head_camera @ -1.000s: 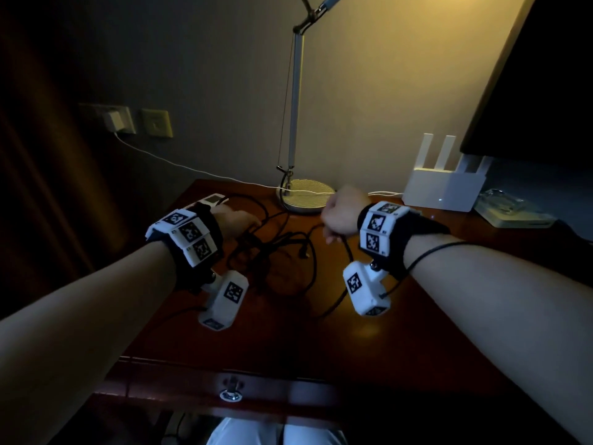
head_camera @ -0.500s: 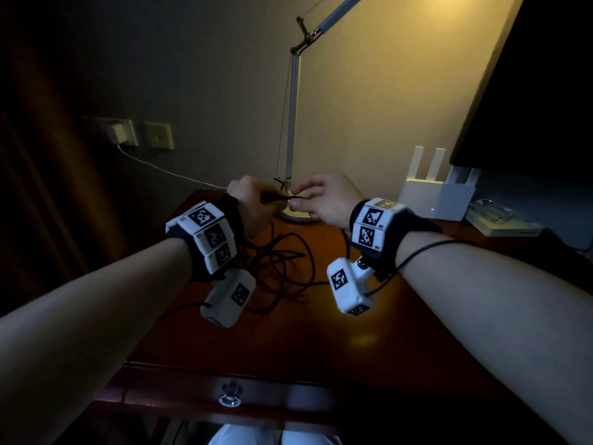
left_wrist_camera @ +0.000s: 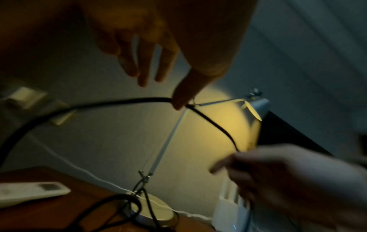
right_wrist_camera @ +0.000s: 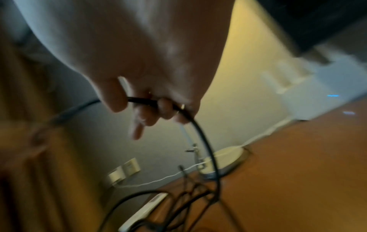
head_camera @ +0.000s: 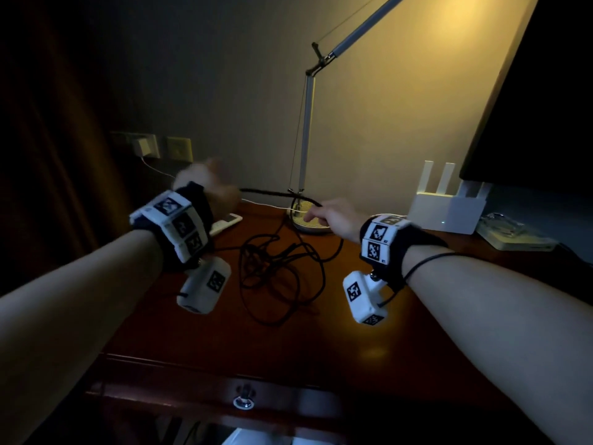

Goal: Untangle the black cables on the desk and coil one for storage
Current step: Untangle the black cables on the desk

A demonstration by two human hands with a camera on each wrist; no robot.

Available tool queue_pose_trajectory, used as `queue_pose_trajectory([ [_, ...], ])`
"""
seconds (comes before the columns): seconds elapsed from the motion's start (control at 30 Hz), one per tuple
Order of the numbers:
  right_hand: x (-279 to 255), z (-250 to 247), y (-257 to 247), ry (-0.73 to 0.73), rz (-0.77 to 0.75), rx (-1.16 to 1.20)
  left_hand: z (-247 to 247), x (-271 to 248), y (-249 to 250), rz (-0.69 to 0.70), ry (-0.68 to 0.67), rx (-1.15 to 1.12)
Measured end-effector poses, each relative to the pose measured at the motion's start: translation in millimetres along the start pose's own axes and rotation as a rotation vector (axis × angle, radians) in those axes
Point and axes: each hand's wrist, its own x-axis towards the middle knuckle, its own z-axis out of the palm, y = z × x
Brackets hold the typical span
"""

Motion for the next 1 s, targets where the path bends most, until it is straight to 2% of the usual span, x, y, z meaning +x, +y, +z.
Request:
queue_pose_trajectory([
  [0.07, 4.4, 10.9, -12.9, -0.010, -0.020, -0.039, 9.7, -12.2, 16.4, 0.248, -0.116, 0.014],
  [0.13, 8.4, 19.6, -21.0, -0.014, -0.060, -0.134, 24.0, -20.1, 32.5, 0.409, -0.187, 0.049],
  [0.27, 10.8, 20.4, -19.9, -0.002, -0.096, -0.113, 31.9, -16.3, 37.4, 0.482, -0.203, 0.197],
  [0.4, 3.1, 14.0, -16.1, 0.028, -0.122, -0.125, 27.1, -4.1, 21.8, 0.391, -0.087, 0.123],
  [0.6, 8.1, 8.6, 4.3, -0.021, -0.079, -0.197, 2.6, 21.3, -0.1, 0.132, 0.092, -0.061],
  [0.73, 10.8, 8.3, 5.2, -0.017, -0.078, -0.197, -2.6, 17.4, -6.5, 0.085, 0.313, -0.107],
  [0.8, 11.8, 9.4, 1.8, -0.031, -0.052, -0.179, -2.6, 13.5, -4.5, 0.015, 0.303, -0.143],
  [0.9, 15.7, 11.5, -0.5, -0.017, -0.015, -0.045, 3.6, 15.2, -4.9, -0.144, 0.191, -0.149],
  [0.97, 19.6, 8.3, 0.2, 0.039, 0.027, 0.037, 10.8, 20.9, -9.4, -0.147, 0.101, -0.199],
  [1.0, 20.9, 5.3, 1.3, 0.072, 0.055, -0.001, 14.2, 22.6, -10.6, -0.116, 0.011, -0.248],
])
